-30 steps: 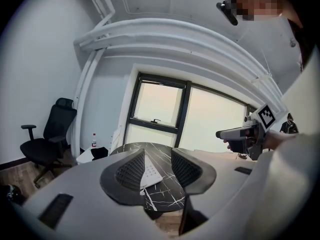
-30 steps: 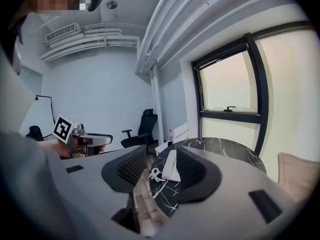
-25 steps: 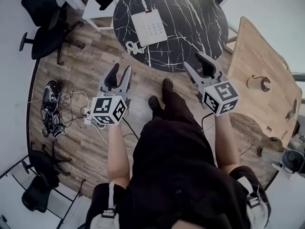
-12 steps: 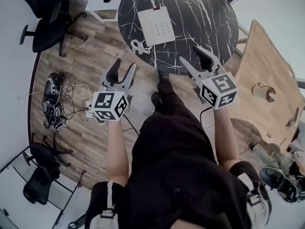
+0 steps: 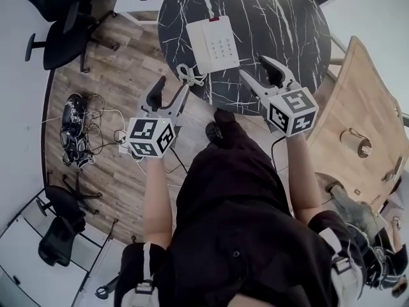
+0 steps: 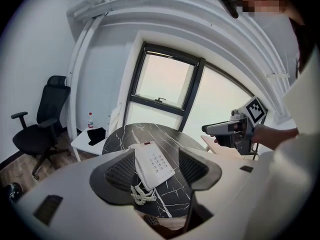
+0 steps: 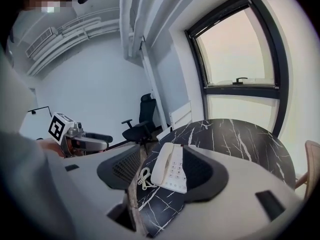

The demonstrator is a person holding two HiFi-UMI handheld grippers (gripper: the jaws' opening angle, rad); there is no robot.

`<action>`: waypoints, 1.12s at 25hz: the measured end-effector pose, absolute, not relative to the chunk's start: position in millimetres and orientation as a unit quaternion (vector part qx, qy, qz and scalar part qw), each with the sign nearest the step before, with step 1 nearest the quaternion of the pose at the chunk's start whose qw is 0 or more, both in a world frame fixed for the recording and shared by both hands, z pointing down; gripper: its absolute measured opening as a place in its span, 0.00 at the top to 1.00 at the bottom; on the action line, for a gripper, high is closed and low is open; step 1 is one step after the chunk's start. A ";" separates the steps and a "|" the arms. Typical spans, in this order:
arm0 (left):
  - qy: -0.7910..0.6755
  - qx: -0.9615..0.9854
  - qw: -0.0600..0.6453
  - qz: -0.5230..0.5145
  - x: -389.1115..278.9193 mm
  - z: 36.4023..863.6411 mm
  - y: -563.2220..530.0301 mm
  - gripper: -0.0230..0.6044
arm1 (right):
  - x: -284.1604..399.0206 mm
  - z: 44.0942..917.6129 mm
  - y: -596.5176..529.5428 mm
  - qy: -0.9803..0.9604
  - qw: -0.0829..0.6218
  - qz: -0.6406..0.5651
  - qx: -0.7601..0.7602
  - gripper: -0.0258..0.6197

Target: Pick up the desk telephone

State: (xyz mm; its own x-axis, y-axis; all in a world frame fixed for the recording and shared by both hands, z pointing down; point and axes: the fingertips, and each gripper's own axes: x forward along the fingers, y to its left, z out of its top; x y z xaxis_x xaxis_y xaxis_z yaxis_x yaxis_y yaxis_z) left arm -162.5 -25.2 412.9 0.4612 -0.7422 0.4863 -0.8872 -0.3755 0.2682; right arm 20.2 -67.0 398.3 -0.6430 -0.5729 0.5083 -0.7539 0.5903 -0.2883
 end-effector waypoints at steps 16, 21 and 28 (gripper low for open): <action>-0.493 0.792 0.310 0.183 -136.3 480.7 -102.1 0.49 | 20.0 493.3 -140.2 -0.854 0.254 0.306 0.337 0.56; -0.488 0.785 0.331 0.187 -130.1 502.1 -107.8 0.48 | 16.0 516.9 -144.4 -0.847 0.269 0.320 0.328 0.56; -0.474 0.779 0.364 0.186 -129.1 537.6 -113.7 0.47 | 13.1 552.1 -143.9 -0.831 0.292 0.336 0.333 0.56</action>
State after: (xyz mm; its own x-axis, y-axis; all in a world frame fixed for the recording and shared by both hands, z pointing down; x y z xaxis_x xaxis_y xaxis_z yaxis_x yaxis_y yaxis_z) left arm -129.1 -113.7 537.6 0.4808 -0.6044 0.6353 -0.8750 -0.2841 0.3920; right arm 13.1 -143.9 552.1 -0.6076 -0.3566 0.7097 -0.7498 0.5522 -0.3645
